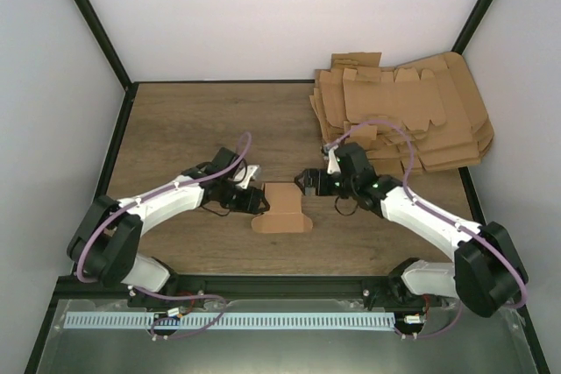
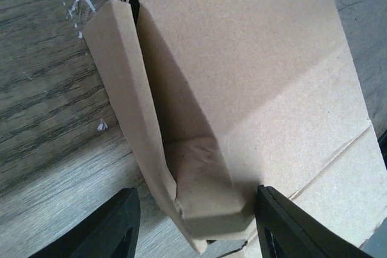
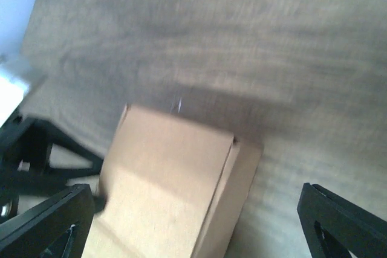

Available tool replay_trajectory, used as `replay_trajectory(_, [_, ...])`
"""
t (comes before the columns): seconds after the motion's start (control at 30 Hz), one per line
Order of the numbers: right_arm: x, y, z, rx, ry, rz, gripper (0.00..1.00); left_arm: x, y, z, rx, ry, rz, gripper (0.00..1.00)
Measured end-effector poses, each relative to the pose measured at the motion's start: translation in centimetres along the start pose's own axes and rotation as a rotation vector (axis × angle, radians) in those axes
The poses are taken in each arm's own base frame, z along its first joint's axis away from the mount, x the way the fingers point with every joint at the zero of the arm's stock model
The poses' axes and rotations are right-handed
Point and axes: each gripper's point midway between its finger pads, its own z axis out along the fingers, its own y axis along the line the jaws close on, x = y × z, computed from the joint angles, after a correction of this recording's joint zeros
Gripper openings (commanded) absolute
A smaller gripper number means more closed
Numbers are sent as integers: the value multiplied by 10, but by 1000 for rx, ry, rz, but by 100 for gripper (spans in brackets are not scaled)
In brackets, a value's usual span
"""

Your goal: Fold the paper box

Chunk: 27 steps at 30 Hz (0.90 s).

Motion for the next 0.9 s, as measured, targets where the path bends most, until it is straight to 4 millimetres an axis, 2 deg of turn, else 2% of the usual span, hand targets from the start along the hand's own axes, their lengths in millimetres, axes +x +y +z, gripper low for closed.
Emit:
replay_trajectory(0.13, [40,2,-3,-81,112,29,93,0,2,6,2,3,-21,53])
replay_trajectory(0.23, [60,3,-6,-121,168,44,93,-1,2,4,0,-6,-24,73])
replay_trajectory(0.4, [65,11,-12,-153,196,45,99,-6,-1,-7,-13,-44,-40,82])
replay_trajectory(0.57, [50,20,-22,-157,174,31,100,-16,-12,-30,-28,-87,-19,90])
replay_trajectory(0.7, [38,24,-27,-149,134,23,100,-37,-38,-71,-5,-193,24,94])
replay_trajectory(0.77, [35,22,-29,-133,115,26,100,-56,-62,-106,29,-299,41,99])
replay_trajectory(0.9, [20,21,-38,-99,53,25,100,-81,-112,-184,139,-520,60,100])
